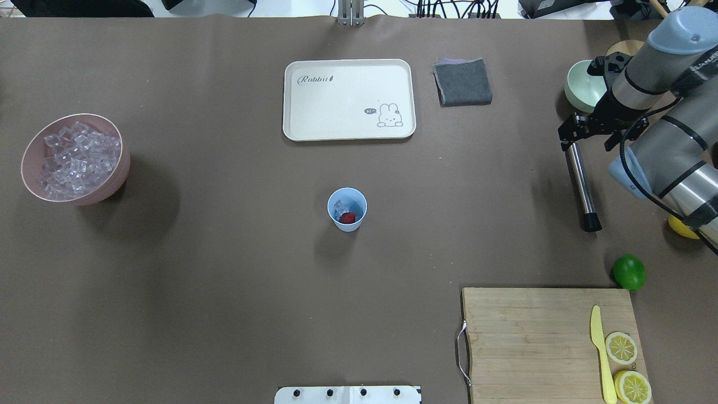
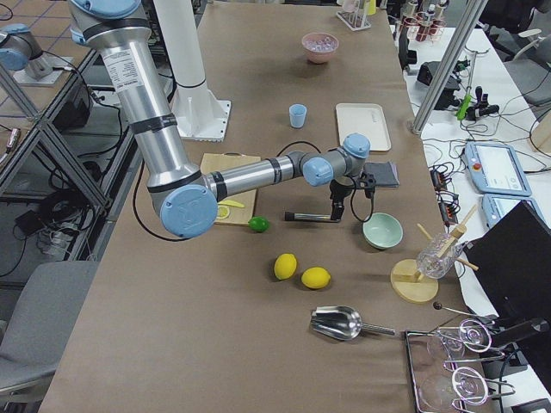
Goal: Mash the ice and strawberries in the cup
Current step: 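Lower the right gripper and grasp the top of the steel muddler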
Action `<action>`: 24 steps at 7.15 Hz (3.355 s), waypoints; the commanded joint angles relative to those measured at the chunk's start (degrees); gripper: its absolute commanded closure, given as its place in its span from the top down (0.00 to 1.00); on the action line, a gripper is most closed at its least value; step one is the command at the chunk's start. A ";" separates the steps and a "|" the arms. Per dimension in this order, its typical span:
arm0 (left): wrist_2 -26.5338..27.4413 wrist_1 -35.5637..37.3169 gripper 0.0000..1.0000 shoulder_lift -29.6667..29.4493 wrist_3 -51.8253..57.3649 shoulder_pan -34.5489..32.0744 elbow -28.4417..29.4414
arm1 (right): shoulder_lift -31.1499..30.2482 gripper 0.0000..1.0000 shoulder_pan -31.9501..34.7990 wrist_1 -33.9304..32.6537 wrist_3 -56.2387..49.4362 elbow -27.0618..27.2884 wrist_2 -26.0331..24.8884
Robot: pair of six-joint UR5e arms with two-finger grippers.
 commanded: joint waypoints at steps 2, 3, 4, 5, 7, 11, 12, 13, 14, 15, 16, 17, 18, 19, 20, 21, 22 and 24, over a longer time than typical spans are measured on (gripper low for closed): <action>3.33 -1.84 0.97 -0.04 0.00 0.17 0.26 | 0.37 0.99 -1.71 0.07 -0.21 -0.79 -0.66; 3.42 -2.11 0.97 0.40 0.00 0.17 0.09 | -0.33 0.99 -1.63 0.07 -0.21 -0.79 -0.75; 3.86 -2.64 0.97 0.58 0.00 0.17 0.00 | -0.69 0.99 -1.63 0.50 -0.12 -0.88 -0.58; 5.08 -4.12 0.97 0.67 0.00 0.17 0.09 | -1.82 0.99 -1.63 3.12 0.14 -1.75 -0.31; 5.62 -4.22 0.97 0.58 0.00 0.34 0.09 | -1.31 0.98 -1.63 4.81 0.32 -4.21 -0.31; 5.97 -5.36 0.97 0.58 0.00 0.70 0.35 | -1.31 0.86 -1.63 4.81 0.41 -4.22 -0.31; 6.84 -5.54 0.97 0.58 0.00 0.78 0.35 | -1.13 0.81 -1.63 4.81 0.41 -4.39 -0.31; 6.85 -5.72 0.97 0.58 0.00 0.70 0.35 | -1.13 0.79 -1.63 4.81 0.41 -4.57 -0.31; 6.85 -5.72 0.97 0.58 0.00 0.78 0.35 | -1.04 0.77 -1.63 4.81 1.10 -4.57 -0.31; 6.85 -5.81 0.97 0.58 0.00 0.78 0.35 | -0.78 0.75 -1.63 4.81 2.15 -4.57 -0.22; 6.85 -5.81 0.97 0.58 0.00 0.78 0.44 | -0.78 0.67 -1.71 4.81 2.34 -4.48 -0.22; 6.85 -5.81 0.97 0.58 0.00 0.78 0.35 | -0.61 0.62 -1.71 4.81 2.60 -4.57 -0.22; 6.85 -5.81 0.97 0.58 0.00 0.78 0.44 | -0.60 0.60 -1.71 4.81 2.78 -4.66 -0.22; 6.85 -5.81 0.97 0.58 0.00 0.78 0.35 | -0.52 0.58 -1.80 4.81 2.78 -4.83 -0.22; 6.85 -5.81 0.97 0.58 0.00 0.78 0.26 | -0.52 0.23 -1.80 4.81 2.78 -4.84 -0.22; 6.85 -5.81 0.97 0.58 0.00 0.78 0.35 | -0.43 0.00 -1.80 4.90 2.69 -4.75 -0.22; 7.37 -5.81 0.97 0.49 0.00 0.78 0.35 | 0.27 0.00 -1.80 4.81 2.78 -4.66 -0.22; 7.64 -5.81 0.97 0.41 0.00 0.78 0.18 | 0.97 0.00 -1.28 4.81 2.78 -4.14 -0.22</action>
